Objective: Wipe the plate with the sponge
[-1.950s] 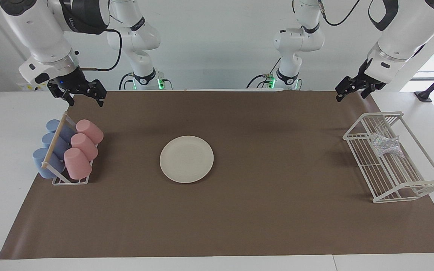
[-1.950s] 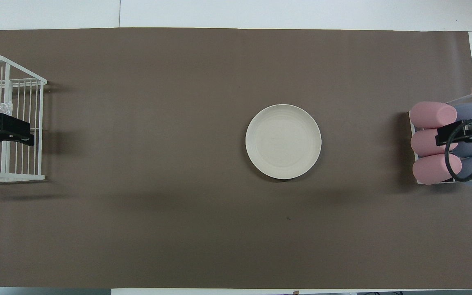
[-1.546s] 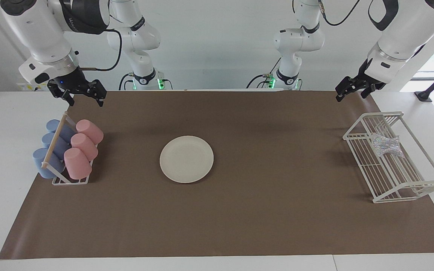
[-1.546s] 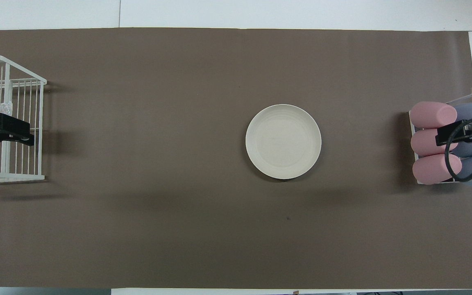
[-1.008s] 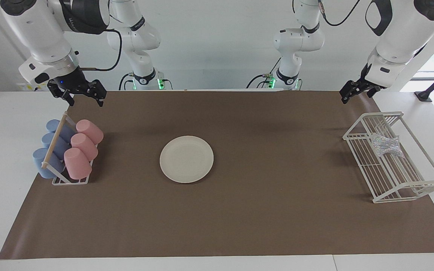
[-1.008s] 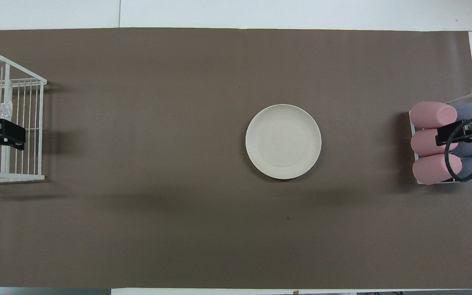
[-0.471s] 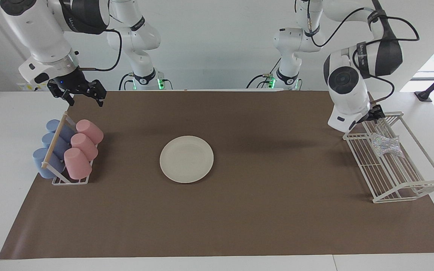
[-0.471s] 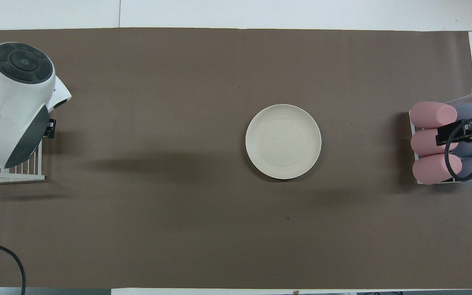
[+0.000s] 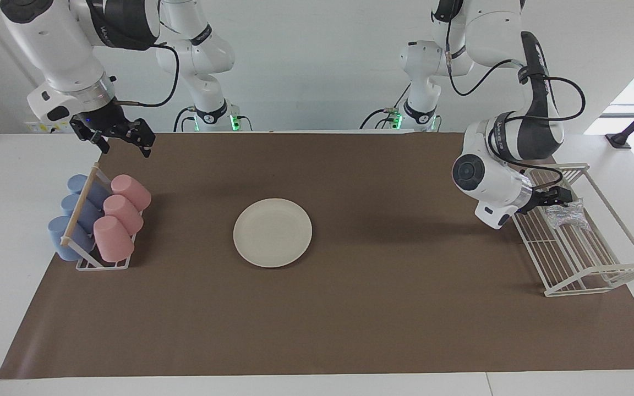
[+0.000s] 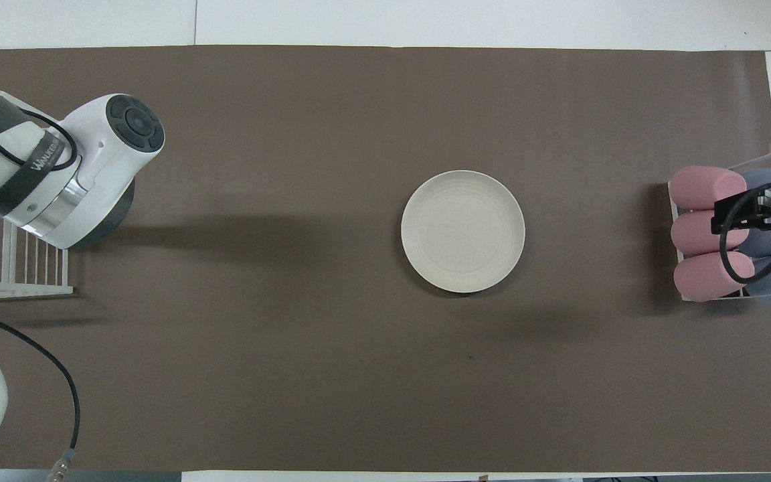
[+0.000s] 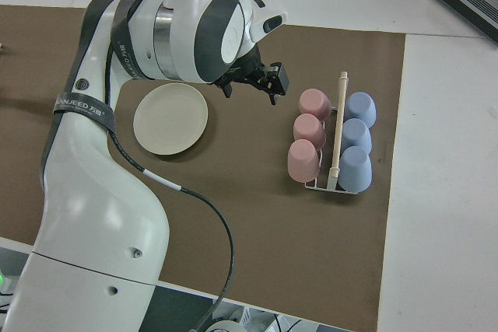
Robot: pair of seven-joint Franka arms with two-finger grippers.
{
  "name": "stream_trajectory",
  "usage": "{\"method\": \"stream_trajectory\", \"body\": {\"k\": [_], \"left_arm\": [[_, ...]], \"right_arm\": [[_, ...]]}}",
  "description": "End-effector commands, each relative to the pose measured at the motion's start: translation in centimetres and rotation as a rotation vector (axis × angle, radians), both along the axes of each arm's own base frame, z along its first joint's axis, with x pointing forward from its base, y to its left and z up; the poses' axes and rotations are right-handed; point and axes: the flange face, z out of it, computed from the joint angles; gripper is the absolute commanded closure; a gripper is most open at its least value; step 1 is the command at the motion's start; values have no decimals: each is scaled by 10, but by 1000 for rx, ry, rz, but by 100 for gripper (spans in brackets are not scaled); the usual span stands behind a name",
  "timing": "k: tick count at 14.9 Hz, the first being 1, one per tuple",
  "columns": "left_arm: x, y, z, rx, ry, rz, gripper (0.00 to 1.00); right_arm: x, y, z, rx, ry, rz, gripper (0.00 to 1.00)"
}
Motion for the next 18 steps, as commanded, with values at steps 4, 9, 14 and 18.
{"method": "stream_trajectory", "body": {"k": [4, 9, 14, 18], "left_arm": [[7, 15, 5, 12, -23, 10, 21], [7, 17, 5, 12, -24, 18, 100], [7, 16, 7, 7, -50, 35, 100], [13, 11, 50, -46, -93, 110, 100]], "right_arm": [[-7, 7, -1, -27, -17, -352, 0], [-7, 20, -2, 4, -9, -723, 0], [-11, 13, -1, -3, 13, -756, 0], [-12, 21, -2, -15, 20, -870, 0]]}}
